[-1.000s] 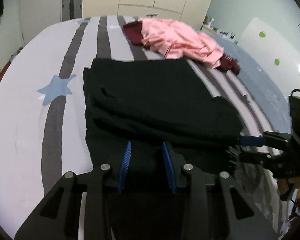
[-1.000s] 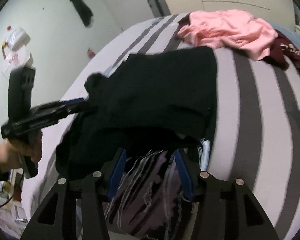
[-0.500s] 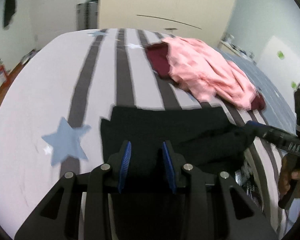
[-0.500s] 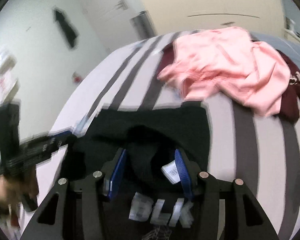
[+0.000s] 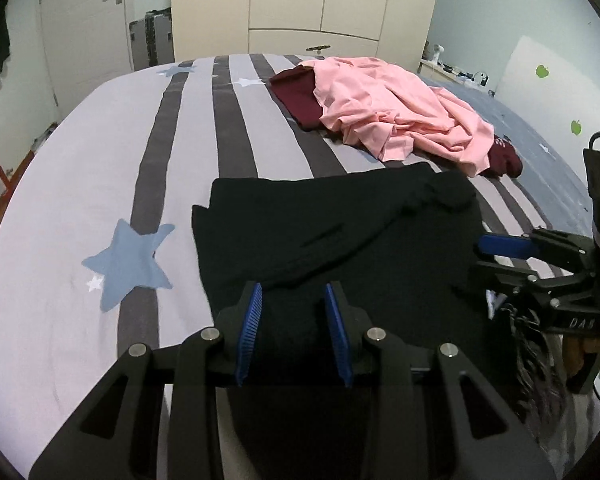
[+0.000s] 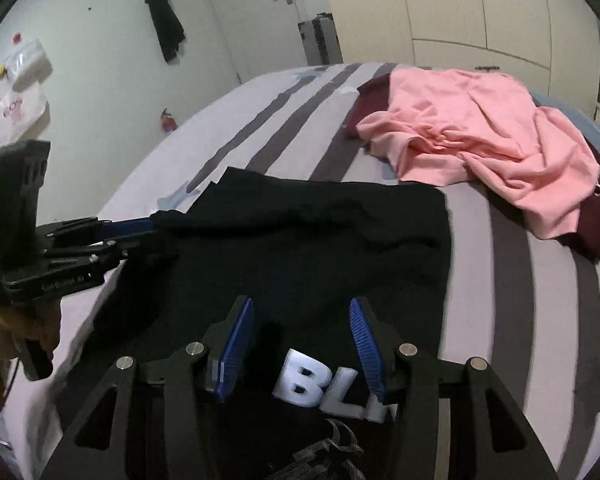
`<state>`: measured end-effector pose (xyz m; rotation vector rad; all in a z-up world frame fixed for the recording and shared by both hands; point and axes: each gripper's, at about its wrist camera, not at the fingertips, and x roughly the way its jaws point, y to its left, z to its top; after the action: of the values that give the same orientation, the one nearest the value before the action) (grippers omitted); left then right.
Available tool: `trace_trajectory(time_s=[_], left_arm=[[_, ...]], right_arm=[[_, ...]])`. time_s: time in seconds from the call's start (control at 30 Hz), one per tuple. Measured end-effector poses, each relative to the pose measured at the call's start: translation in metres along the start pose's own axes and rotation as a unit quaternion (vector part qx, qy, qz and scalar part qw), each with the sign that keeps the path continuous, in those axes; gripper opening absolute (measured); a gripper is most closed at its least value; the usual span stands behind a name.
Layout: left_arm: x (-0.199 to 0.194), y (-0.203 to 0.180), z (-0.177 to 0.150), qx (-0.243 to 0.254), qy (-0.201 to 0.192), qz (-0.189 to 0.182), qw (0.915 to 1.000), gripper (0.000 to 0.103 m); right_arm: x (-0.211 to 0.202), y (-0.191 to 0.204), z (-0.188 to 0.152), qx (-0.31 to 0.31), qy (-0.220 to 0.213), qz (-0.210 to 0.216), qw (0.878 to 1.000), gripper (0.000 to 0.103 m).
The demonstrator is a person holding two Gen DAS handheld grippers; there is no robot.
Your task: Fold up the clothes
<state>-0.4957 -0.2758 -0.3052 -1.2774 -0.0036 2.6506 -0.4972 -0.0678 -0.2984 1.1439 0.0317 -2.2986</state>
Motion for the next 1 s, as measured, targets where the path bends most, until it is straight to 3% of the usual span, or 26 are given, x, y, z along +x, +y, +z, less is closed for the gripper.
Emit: trace_trajectory(time_s=[0.17, 0.23, 0.33, 0.5, 0.63, 0.8, 0.93, 1.0], left_arm=[[0.032, 0.010, 0.002, -0.016, 0.005, 0.039, 0.9991, 0.030], [0.039, 0.018, 0.003, -0.038, 0.010, 0.030, 0.9988, 0.031], [0.044, 0.016, -0.001, -0.024, 0.003, 0.035, 0.9991, 0.031], [0.035, 0.023, 0.002, -0.044, -0.009, 0.022, 0.9988, 0.031], [0.004, 0.020, 0.010, -0.053, -0.046, 0.020, 0.9973, 0.031], [-0.046, -0.004, -0.002, -0.025, -0.059, -0.016, 0.9978, 0.031], [-0.065, -0.030, -0.036, -0.015, -0.032, -0.039, 0.9986, 0.031], [-0.062, -0.040, -0.054, -0.003, -0.020, -0.030, 0.9993, 0.031]], right_arm=[[0.043, -0.010, 0.008, 0.030, 0.016, -0.042, 0.999, 0.046], [0.053, -0.015, 0.012, 0.032, 0.010, -0.055, 0.998, 0.044], [0.063, -0.022, 0.018, 0.038, 0.003, -0.067, 0.997, 0.044], [0.067, -0.029, 0.027, 0.052, -0.002, -0.066, 0.996, 0.044], [0.065, -0.030, 0.031, 0.047, 0.001, -0.063, 0.997, 0.042], [0.029, -0.043, 0.039, 0.060, -0.024, -0.066, 0.996, 0.040], [-0.020, -0.023, 0.018, 0.028, -0.036, -0.046, 0.998, 0.040], [-0.033, -0.006, 0.000, 0.011, -0.035, -0.029, 0.999, 0.040]])
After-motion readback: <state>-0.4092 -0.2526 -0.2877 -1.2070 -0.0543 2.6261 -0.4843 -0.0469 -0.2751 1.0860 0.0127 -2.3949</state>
